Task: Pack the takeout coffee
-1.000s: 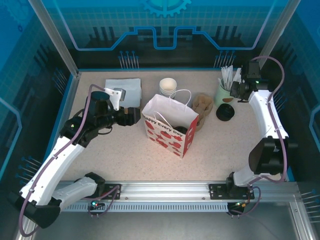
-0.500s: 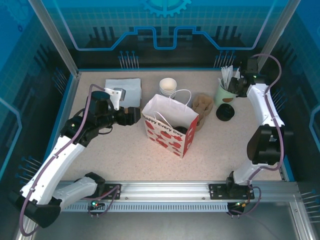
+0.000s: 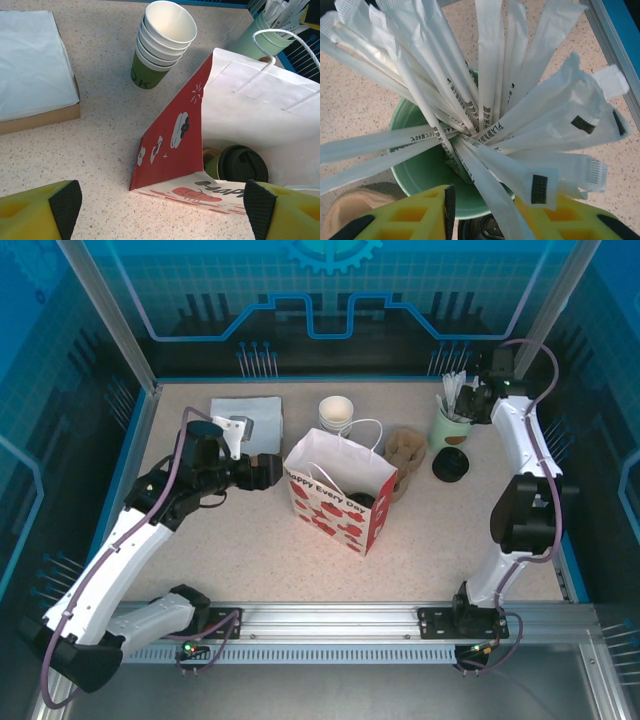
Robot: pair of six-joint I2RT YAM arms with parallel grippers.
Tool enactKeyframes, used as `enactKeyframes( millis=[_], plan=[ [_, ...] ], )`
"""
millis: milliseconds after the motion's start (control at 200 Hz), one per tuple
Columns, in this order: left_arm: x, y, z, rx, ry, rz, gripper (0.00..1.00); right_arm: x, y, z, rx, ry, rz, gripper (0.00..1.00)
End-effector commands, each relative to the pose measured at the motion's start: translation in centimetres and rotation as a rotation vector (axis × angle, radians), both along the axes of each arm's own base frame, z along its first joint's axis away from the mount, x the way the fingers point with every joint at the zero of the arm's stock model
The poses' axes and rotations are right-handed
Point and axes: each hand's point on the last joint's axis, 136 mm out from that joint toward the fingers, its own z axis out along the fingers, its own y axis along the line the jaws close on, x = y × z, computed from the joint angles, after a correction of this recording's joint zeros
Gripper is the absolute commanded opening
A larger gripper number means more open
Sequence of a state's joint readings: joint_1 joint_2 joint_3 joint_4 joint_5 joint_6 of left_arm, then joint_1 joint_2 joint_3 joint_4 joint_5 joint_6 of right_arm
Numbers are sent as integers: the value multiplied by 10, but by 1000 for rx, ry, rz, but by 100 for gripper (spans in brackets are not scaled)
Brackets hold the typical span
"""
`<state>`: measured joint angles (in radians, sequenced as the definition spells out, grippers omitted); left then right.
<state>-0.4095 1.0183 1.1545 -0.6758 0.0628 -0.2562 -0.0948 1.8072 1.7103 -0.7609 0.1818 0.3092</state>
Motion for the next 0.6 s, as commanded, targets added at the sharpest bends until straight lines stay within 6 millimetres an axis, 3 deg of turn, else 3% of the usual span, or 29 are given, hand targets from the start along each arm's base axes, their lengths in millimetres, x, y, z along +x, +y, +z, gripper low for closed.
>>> enactKeyframes(
  millis=[0,295,495,595],
  plan=[
    [4,4,-4,14,3,17,88,14,-10,6,-11,-36,-3,39],
    [6,3,-5,15,10,15,88,20,-12,0,-19,-32,2,23],
    [6,3,-3,15,5,15,88,22,-13,5,-35,-53,10,9],
    [6,3,-4,14,10,16,88,19,-9,8,-27,-60,22,7]
  ],
)
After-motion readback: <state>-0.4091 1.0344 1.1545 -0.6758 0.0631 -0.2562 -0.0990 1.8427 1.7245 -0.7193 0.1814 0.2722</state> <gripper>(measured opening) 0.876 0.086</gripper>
